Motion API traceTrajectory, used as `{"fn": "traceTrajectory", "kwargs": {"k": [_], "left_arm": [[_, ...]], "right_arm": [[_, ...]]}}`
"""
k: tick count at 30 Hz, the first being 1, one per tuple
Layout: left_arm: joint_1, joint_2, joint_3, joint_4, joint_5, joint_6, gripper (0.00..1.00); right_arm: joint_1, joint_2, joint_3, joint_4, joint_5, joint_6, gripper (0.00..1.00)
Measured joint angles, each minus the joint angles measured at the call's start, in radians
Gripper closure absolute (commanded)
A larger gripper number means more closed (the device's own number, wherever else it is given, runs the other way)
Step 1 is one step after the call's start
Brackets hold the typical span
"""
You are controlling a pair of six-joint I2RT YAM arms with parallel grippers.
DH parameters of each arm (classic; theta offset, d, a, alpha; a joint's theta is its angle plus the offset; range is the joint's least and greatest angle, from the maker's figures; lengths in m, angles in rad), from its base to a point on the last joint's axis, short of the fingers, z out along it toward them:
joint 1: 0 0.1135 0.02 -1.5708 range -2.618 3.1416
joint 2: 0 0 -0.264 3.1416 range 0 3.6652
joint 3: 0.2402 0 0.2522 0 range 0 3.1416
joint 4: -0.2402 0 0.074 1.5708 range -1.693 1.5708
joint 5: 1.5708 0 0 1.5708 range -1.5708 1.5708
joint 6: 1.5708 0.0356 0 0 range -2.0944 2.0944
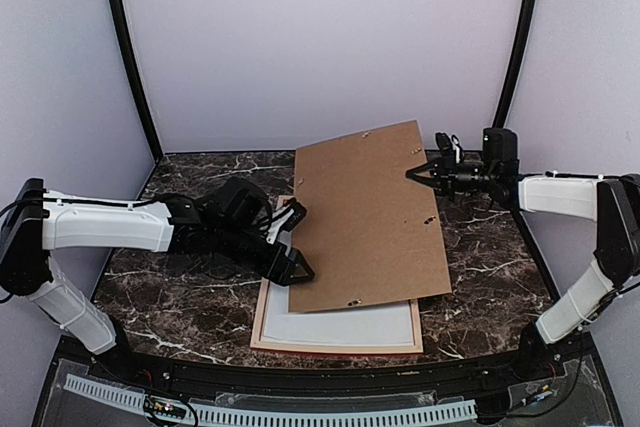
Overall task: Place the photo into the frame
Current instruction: Place the backboard on the frame body.
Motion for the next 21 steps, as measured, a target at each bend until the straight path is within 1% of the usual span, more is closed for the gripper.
{"fn": "traceTrajectory", "kwargs": {"k": [11, 21], "left_arm": [[-0.032, 0.005, 0.004, -0.039, -0.023, 0.008, 0.24], [-0.032, -0.018, 0.023, -0.081, -0.086, 0.03, 0.19]], "right_arm": [[-0.02, 0.007, -0.019, 0.013, 0.0, 0.0, 1.0], [-0.025, 0.014, -0.048, 0.043, -0.004, 0.011, 1.0]]}}
